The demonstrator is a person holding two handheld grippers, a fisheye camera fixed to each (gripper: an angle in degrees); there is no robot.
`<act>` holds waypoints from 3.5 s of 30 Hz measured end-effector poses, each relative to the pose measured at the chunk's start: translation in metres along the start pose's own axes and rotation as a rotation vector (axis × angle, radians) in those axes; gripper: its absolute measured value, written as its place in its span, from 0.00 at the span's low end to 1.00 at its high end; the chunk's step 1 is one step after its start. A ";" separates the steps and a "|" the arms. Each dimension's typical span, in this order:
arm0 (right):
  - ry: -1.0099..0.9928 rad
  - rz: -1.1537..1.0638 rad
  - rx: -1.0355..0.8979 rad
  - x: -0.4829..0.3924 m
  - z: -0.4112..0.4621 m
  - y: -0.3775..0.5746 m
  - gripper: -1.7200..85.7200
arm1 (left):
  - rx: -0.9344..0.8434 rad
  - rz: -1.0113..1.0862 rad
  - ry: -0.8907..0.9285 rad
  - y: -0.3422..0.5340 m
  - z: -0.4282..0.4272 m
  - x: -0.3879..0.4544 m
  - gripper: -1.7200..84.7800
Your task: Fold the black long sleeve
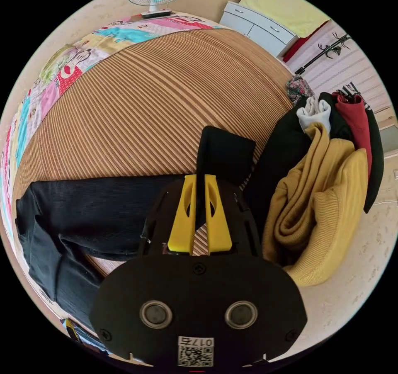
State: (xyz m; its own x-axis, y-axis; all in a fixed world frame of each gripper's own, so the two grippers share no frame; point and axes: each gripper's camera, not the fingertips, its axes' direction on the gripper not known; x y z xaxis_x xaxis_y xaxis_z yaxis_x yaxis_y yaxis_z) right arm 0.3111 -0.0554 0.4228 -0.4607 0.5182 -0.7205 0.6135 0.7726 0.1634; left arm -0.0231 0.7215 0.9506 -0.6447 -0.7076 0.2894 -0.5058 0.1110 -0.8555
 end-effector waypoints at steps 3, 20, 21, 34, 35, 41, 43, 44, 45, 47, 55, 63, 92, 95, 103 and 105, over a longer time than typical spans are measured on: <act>-0.202 -0.042 0.221 -0.010 -0.064 0.014 0.06 | 0.044 0.019 -0.010 -0.012 -0.021 -0.001 0.10; -1.142 -0.908 0.017 -0.286 -0.118 0.264 0.05 | 0.304 -0.256 0.422 -0.023 -0.052 -0.125 0.20; -1.047 -0.979 -0.087 -0.301 -0.093 0.290 0.05 | 0.301 -0.261 0.410 -0.024 -0.052 -0.128 0.20; -0.896 -1.290 -0.163 -0.281 -0.101 0.371 0.10 | 0.033 -0.297 0.316 -0.111 0.006 -0.134 0.21; -0.905 -1.275 -0.148 -0.276 -0.103 0.372 0.10 | 0.010 -0.303 0.304 -0.112 0.012 -0.135 0.21; -1.014 -1.065 -0.163 -0.233 -0.113 0.350 0.09 | -0.045 -0.156 0.114 -0.115 0.029 -0.100 0.17; -0.970 -0.999 -0.087 -0.219 -0.123 0.333 0.09 | -0.074 -0.109 0.008 -0.114 0.036 -0.084 0.15; -0.951 -0.977 -0.065 -0.215 -0.126 0.328 0.09 | -0.081 -0.073 -0.055 -0.112 0.043 -0.074 0.13; -0.917 -0.921 -0.028 -0.207 -0.129 0.316 0.08 | -0.087 -0.049 -0.086 -0.111 0.046 -0.068 0.13; -0.889 -0.809 0.000 -0.194 -0.127 0.296 0.08 | -0.116 0.047 -0.207 -0.109 0.055 -0.046 0.10; -0.776 -0.408 0.133 -0.131 -0.123 0.248 0.03 | 0.008 0.175 -0.221 -0.113 -0.010 0.026 0.04; -0.617 -0.316 0.147 -0.129 -0.122 0.204 0.04 | 0.017 0.078 -0.214 -0.113 -0.024 -0.030 0.03; -0.631 -0.781 -0.443 0.090 -0.193 0.176 0.10 | -0.228 0.007 -0.052 0.152 -0.101 -0.137 0.17; -0.827 -0.685 -0.606 0.140 -0.180 0.181 0.12 | -0.279 -0.021 0.003 0.191 -0.099 -0.145 0.18; -0.955 -0.563 -0.695 0.201 -0.176 0.175 0.12 | -0.478 0.003 -0.039 0.211 -0.084 -0.154 0.18; -0.995 -0.554 -0.701 0.202 -0.179 0.170 0.12 | -0.477 -0.001 -0.037 0.214 -0.086 -0.157 0.17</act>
State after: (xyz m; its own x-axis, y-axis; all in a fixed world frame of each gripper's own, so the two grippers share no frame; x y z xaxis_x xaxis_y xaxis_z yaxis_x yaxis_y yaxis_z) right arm 0.2075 0.2461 0.4261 0.3039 -0.1769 -0.9361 -0.0959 0.9719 -0.2148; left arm -0.0791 0.9161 0.7589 -0.6279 -0.7309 0.2673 -0.7184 0.4124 -0.5602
